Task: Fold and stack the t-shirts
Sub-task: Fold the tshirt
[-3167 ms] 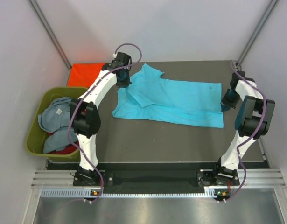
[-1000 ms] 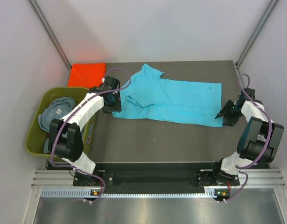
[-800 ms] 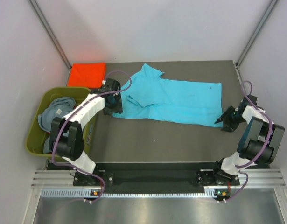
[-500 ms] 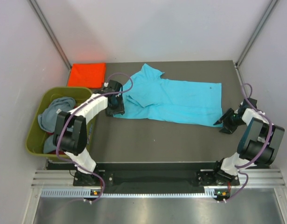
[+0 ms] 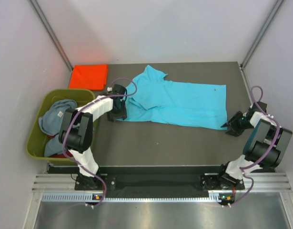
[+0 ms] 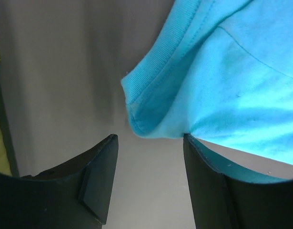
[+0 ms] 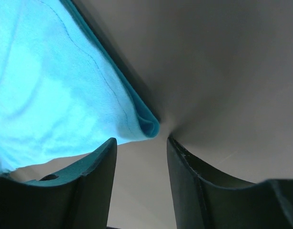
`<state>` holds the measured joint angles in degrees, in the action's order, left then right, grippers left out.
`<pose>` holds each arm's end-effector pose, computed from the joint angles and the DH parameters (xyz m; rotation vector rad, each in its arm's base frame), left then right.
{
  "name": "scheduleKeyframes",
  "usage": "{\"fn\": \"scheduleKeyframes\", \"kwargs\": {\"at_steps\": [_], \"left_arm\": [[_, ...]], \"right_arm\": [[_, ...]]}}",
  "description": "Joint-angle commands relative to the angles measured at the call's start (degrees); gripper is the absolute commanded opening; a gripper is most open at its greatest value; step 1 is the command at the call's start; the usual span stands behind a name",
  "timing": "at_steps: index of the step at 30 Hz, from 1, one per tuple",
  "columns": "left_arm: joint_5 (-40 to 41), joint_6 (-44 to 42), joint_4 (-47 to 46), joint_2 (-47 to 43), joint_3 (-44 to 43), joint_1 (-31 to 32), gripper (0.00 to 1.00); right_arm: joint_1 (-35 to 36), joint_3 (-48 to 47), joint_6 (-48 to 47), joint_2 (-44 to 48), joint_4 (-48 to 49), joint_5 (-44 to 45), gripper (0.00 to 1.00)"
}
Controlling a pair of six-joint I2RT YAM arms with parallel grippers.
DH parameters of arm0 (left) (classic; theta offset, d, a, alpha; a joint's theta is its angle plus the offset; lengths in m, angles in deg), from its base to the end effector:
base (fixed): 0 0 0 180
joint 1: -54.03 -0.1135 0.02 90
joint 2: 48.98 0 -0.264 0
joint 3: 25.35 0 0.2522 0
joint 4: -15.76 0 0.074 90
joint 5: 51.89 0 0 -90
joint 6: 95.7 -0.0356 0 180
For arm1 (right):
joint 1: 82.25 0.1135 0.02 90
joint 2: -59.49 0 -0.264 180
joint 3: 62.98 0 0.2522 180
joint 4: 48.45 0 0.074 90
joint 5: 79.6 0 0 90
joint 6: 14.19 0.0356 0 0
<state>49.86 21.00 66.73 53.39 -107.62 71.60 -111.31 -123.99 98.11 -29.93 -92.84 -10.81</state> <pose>0.3346 -0.0984 0.1817 -0.2667 2.7458 0.0896 0.2430 -0.1203 0.1551 1.1340 2.5400 0.4949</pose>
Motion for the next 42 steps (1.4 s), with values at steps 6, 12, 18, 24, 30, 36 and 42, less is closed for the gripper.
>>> {"fn": "scheduleKeyframes", "kwargs": {"at_steps": [6, 12, 18, 24, 30, 36, 42], "left_arm": [[3.02, -0.33, -3.11, 2.48, 0.13, -0.33, 0.60], [2.67, -1.12, -3.81, 4.94, -1.10, -1.12, 0.50], [2.75, -1.30, -3.20, 6.09, -1.54, -2.01, 0.02], [-0.14, -0.60, -2.85, 4.60, 0.39, -1.92, 0.00], [-1.37, 0.63, -3.37, -0.58, 6.19, -0.78, 0.00], [-2.26, 1.86, -2.50, -6.11, 12.25, 1.60, 0.00], [-2.87, 2.31, -1.09, -10.95, 16.21, 3.00, 0.00]], "right_arm": [[-0.47, -1.01, 0.28, -2.77, 2.86, -0.94, 0.42], [-0.47, -1.36, 0.37, -4.35, 3.30, -0.06, 0.34], [-0.65, -2.85, 0.28, -4.70, 1.54, 4.67, 0.03], [-0.82, -4.17, -0.77, -3.48, -2.15, 13.01, 0.00], [-1.70, -2.86, -2.35, -0.14, -5.05, 18.83, 0.00], [-3.37, -1.80, -2.62, 1.62, -6.72, 20.16, 0.00], [-3.72, -1.36, -3.23, 3.11, -8.30, 19.72, 0.00]]}}
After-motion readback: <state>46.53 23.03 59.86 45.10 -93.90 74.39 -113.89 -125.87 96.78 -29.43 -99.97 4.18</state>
